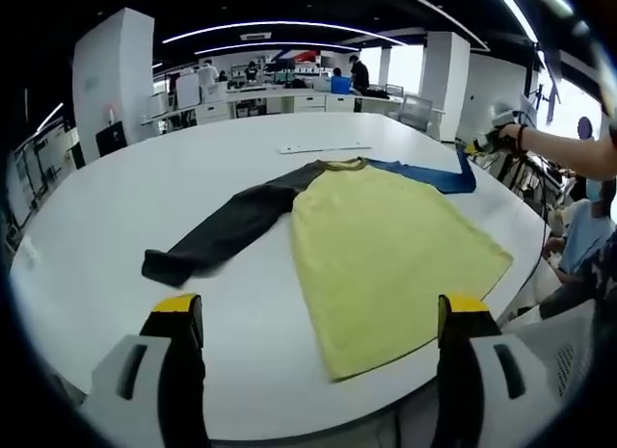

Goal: Fold the garment on the visible template until the final outline fits inside the template.

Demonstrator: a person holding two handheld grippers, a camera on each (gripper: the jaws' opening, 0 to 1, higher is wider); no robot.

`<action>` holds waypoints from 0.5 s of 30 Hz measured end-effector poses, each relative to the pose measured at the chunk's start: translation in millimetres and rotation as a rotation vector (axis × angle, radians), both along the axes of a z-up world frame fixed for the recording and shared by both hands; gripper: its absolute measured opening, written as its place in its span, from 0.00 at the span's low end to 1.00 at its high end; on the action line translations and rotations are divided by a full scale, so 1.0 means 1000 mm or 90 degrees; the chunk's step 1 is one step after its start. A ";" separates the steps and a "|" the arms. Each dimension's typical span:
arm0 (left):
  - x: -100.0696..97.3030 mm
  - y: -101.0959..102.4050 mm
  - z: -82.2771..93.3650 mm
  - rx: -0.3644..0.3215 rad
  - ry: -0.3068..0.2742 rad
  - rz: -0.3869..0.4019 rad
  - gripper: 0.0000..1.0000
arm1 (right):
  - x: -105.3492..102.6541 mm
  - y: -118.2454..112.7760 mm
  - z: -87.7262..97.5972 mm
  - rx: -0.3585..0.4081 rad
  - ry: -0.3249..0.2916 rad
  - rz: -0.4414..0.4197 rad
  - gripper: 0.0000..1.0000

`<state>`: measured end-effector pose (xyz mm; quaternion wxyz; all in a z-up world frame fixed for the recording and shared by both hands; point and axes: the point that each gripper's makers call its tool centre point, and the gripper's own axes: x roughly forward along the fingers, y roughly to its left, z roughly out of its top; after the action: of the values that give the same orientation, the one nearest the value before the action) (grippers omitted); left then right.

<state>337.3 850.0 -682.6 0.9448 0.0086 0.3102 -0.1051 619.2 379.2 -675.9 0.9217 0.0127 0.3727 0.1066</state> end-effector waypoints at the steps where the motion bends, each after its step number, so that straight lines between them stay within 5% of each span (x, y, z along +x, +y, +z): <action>1: 0.000 -0.001 -0.001 -0.002 0.002 -0.002 0.99 | 0.000 0.002 0.000 0.001 0.000 0.002 0.00; 15: 0.007 -0.011 0.008 -0.049 -0.003 -0.014 0.99 | 0.016 0.065 0.004 0.010 -0.010 0.086 0.00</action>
<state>344.5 839.2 -674.8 0.9438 -0.0244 0.3038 -0.1275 635.1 444.0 -672.2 0.9153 -0.0058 0.3643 0.1717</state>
